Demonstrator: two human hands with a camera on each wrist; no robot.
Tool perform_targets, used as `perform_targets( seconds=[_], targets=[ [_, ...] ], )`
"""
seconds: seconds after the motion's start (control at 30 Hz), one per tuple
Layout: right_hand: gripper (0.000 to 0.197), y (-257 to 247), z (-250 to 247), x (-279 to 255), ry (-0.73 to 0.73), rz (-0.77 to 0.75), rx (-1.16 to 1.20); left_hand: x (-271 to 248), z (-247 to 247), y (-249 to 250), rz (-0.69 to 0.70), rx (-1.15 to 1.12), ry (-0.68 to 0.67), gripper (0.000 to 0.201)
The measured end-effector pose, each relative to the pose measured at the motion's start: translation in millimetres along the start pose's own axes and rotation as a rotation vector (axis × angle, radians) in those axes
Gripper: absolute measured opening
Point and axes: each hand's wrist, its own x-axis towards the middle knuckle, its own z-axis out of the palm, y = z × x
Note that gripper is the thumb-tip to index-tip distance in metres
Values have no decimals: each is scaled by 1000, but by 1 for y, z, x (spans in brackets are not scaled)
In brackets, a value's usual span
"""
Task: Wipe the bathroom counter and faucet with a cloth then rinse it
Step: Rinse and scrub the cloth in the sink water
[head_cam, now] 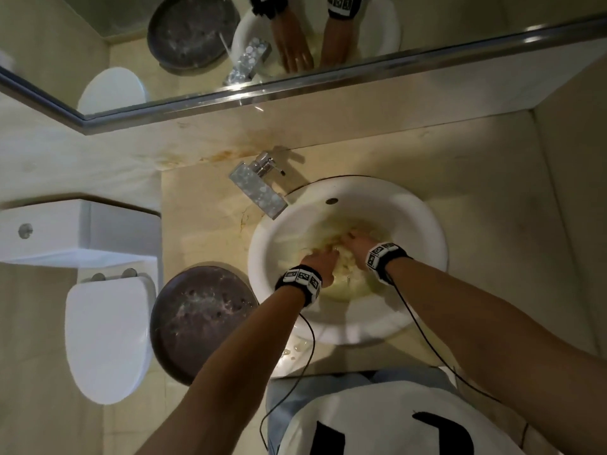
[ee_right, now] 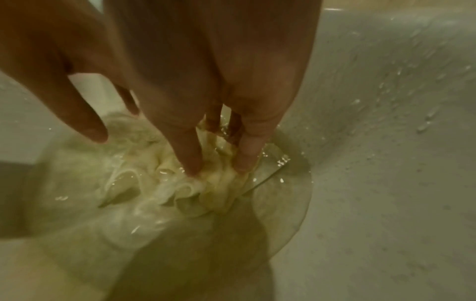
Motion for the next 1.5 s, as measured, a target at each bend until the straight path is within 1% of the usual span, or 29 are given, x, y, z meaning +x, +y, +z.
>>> perform_targets(
  seconds=[0.03, 0.1, 0.17, 0.2, 0.27, 0.3, 0.33, 0.37, 0.43, 0.5, 0.53, 0.57, 0.63, 0.67, 0.7, 0.77, 0.83, 0.9, 1.0, 1.07, 1.1, 1.17, 1.2, 1.23, 1.3, 1.33, 1.4, 1.43, 1.5],
  targets=[
    [81, 0, 0, 3, 20, 8, -14, 6, 4, -2, -3, -23, 7, 62],
    [75, -1, 0, 7, 84, 37, -58, 15, 4, -5, 0, -86, 14, 62],
    [72, -2, 7, 6, 138, 117, -99, 17, 0, -10, -28, -179, 39, 57],
    [72, -3, 11, 3, 147, 192, -81, 16, 1, -12, -67, -217, 87, 55],
    [74, -3, 20, 2, 148, 345, 40, 12, 9, -13, -192, -258, 224, 57],
    [76, -3, 22, 3, 129, 379, 106, 10, 14, -12, -257, -282, 260, 63],
    [78, -2, 21, 3, 102, 379, 173, 10, 20, -11, -310, -318, 242, 73],
    [81, -2, 21, 4, 81, 356, 231, 12, 24, -12, -343, -377, 186, 85],
    [90, -5, 21, 5, 53, 285, 309, 18, 28, -10, -325, -588, 104, 107],
    [100, -11, 25, 5, 37, 227, 320, 20, 27, -2, -264, -794, 118, 128],
    [98, -13, 28, 5, 29, 221, 314, 22, 27, 3, -238, -813, 120, 134],
    [90, -15, 30, 7, 15, 230, 326, 23, 28, 7, -212, -783, 110, 135],
    [69, -16, 29, 8, 27, 233, 302, 26, 30, 14, -165, -669, 120, 121],
    [62, -16, 27, 10, 70, 231, 290, 29, 31, 13, -158, -624, 138, 110],
    [55, -15, 26, 11, 103, 218, 273, 31, 30, 13, -164, -608, 162, 101],
    [45, -13, 20, 11, 101, 193, 222, 32, 27, 12, -179, -600, 195, 87],
    [41, -11, 12, 10, 72, 177, 169, 28, 20, 9, -179, -540, 214, 70],
    [41, -8, 3, 8, 28, 165, 117, 26, 11, 1, -173, -373, 207, 50],
    [41, -3, -7, 1, -59, 172, 50, 24, -2, -15, -172, -107, 146, 31],
    [48, 0, -9, -1, -106, 167, -11, 20, -4, -23, -175, -33, 123, 35],
    [56, 3, -9, -3, -93, 161, -16, 18, -4, -26, -163, -31, 135, 38],
    [76, 6, -9, 3, -20, 82, -1, 13, -2, -23, -72, -72, 218, 41],
    [78, 3, -13, 2, -33, 31, -11, 12, -2, -20, -19, -103, 247, 42],
    [69, -3, -18, 0, -64, -4, -11, 12, -2, -16, 19, -127, 251, 40],
    [43, -12, -20, -3, -65, 0, -11, 14, -1, -10, 32, -134, 174, 33],
    [38, -14, -18, -4, -53, 11, 2, 16, 0, -8, 14, -138, 122, 33],
    [44, -14, -4, -4, -27, 60, 80, 19, 6, -6, -24, -166, 61, 38],
    [49, -17, -1, -7, -6, 76, 118, 21, 8, -5, -37, -180, 52, 41],
    [61, -22, 7, -7, -1, 103, 118, 24, 9, -3, -60, -188, 44, 42]
  ],
)
